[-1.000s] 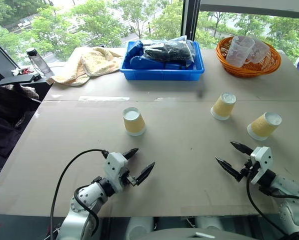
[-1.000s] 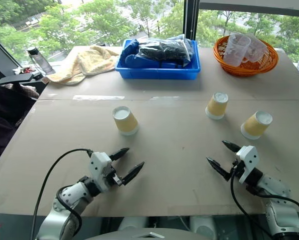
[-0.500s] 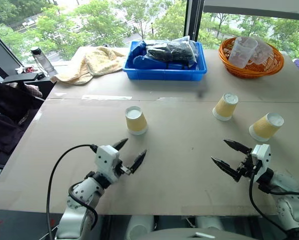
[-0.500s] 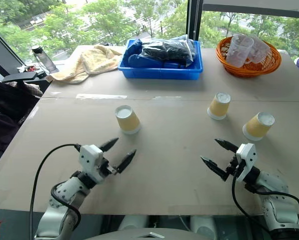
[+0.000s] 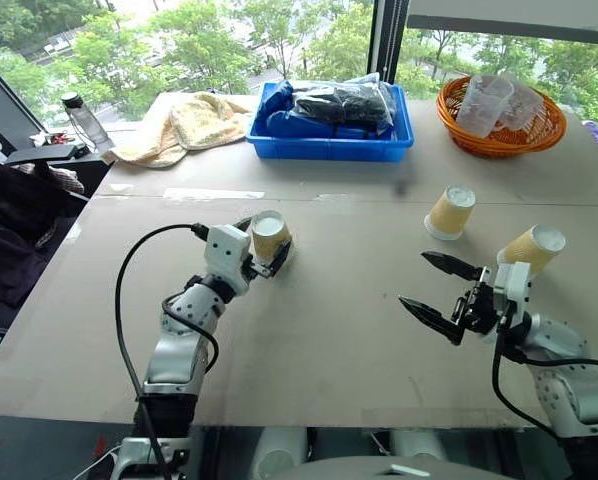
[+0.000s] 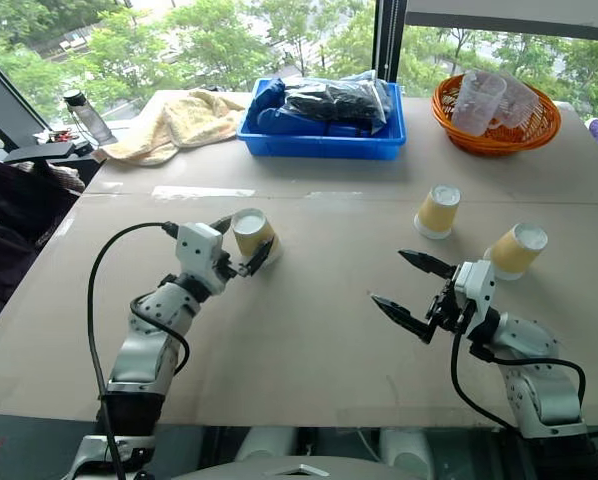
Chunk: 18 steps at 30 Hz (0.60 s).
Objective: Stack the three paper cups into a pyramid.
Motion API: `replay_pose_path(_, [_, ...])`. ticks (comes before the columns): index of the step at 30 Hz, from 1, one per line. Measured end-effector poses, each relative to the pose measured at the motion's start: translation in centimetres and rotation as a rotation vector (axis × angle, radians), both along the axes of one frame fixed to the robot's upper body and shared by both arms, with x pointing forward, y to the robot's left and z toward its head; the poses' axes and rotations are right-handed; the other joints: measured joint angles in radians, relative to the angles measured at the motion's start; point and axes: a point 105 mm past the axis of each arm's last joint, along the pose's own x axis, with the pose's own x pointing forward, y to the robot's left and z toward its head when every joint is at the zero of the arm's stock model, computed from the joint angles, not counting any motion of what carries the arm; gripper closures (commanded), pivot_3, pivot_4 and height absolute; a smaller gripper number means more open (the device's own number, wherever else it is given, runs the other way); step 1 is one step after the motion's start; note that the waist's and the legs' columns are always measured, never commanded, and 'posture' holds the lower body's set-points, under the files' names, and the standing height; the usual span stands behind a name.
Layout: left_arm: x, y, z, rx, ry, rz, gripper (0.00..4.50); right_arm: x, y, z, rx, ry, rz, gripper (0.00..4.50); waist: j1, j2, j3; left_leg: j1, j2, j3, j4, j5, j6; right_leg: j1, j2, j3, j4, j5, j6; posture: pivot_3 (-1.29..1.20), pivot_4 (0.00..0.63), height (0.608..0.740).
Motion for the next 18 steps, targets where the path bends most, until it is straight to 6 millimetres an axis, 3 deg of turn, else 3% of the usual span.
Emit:
replay_pose_path(4, [0.9,-0.5,0.3,-0.025,-0.004,-0.004,0.00,0.1,0.2,0.3,0.012,-0.006,-0.010,0.06,0.000,0.000,0.000,0.000,0.000,0.000,0.000,0.000,0.000,0.000,0.000,0.000,0.000,0.002,0.003,0.00,0.150,0.733])
replay_pose_path(6, [1.0,-0.7,0.3,-0.032,-0.002,-0.011,0.52,0.0,0.5,0.6,0.025,-0.013,-0.013,0.00,-0.002,-0.001,0.000,0.000,0.000,0.001,0.000,0.000,0.000,0.000,0.000,0.001,0.000,0.002,0.003,0.00,0.150,0.733])
replay_pose_path(9, [1.0,-0.8,0.2,-0.037,0.000,-0.019,1.72,0.0,0.6,0.9,0.030,-0.015,-0.015,0.00,-0.001,-0.001,0.000,0.000,0.000,0.000,0.000,0.000,0.000,0.000,0.000,0.000,0.000,0.001,0.002,0.00,0.150,0.733])
replay_pose_path(10, [1.0,-0.9,0.2,-0.040,0.002,-0.025,1.87,-0.1,0.7,1.0,0.038,-0.008,-0.011,0.00,-0.001,-0.001,0.000,0.000,0.000,0.000,0.000,0.000,0.000,0.000,0.000,0.000,0.000,0.001,0.002,0.00,0.150,0.733])
replay_pose_path(15, [0.8,-1.5,0.1,-0.038,0.009,-0.064,1.91,-0.4,0.8,1.3,0.051,-0.006,0.008,0.00,-0.001,-0.001,0.000,0.000,0.000,0.000,0.000,0.000,0.000,0.000,0.000,0.001,0.000,0.001,0.001,0.00,0.150,0.733])
replay_pose_path(18, [-0.1,-3.8,0.0,-0.040,0.032,-0.223,1.91,-0.5,0.2,1.0,0.032,0.013,0.000,0.00,0.003,-0.001,0.000,-0.001,0.000,0.000,0.001,0.000,0.000,0.000,-0.001,0.000,0.000,-0.001,-0.001,0.00,0.150,0.733])
